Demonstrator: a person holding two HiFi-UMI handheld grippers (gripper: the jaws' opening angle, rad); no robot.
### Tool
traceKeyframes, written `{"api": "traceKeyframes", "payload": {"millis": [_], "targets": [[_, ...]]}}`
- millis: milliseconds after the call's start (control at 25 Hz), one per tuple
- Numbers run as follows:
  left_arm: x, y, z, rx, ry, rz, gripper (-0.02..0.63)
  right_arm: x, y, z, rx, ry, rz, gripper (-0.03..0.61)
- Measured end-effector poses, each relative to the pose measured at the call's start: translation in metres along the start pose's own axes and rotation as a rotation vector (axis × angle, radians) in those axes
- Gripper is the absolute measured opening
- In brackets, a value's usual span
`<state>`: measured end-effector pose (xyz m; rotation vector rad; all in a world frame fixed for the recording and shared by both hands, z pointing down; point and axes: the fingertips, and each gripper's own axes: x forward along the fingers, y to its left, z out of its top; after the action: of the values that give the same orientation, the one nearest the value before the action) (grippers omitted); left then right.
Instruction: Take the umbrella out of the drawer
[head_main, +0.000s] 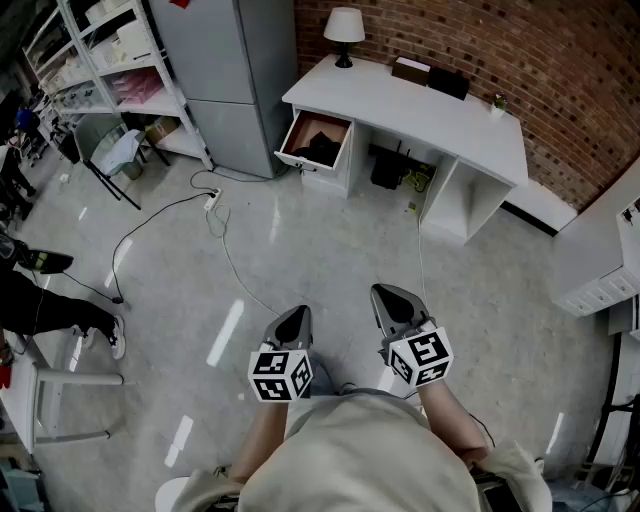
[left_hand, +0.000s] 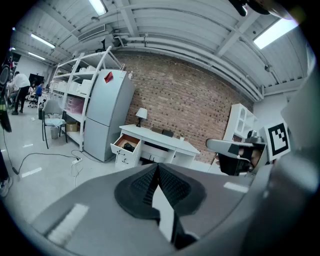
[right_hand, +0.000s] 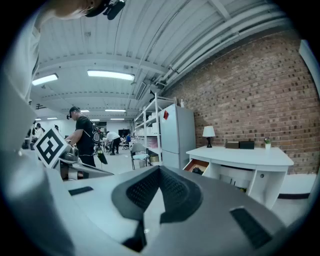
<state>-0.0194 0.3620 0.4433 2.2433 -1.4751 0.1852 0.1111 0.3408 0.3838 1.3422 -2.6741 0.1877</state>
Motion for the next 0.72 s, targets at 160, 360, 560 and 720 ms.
{"api": "traceKeyframes", "payload": {"millis": [160, 360, 560, 720], "targets": [[-0.025, -0.023, -0.005, 0.049, -0.007, -0.022, 0.012, -0.028, 0.008, 0.002, 0.022, -0.027, -0.012, 0.002], [-0.042, -0.026, 0.001, 0.064, -0.045, 0.005, 0.012, -0.045, 0.02, 0.014, -0.009, -0.075, -0.006, 0.002], [-0.049, -0.033, 0.002, 0.076, -0.065, 0.016, 0.012, -0.057, 0.025, 0.016, -0.029, -0.086, 0.005, 0.002], [-0.055, -0.043, -0.002, 0.074, -0.074, -0.003, 0.012, -0.067, 0.028, 0.014, -0.033, -0.087, 0.022, 0.002]]}}
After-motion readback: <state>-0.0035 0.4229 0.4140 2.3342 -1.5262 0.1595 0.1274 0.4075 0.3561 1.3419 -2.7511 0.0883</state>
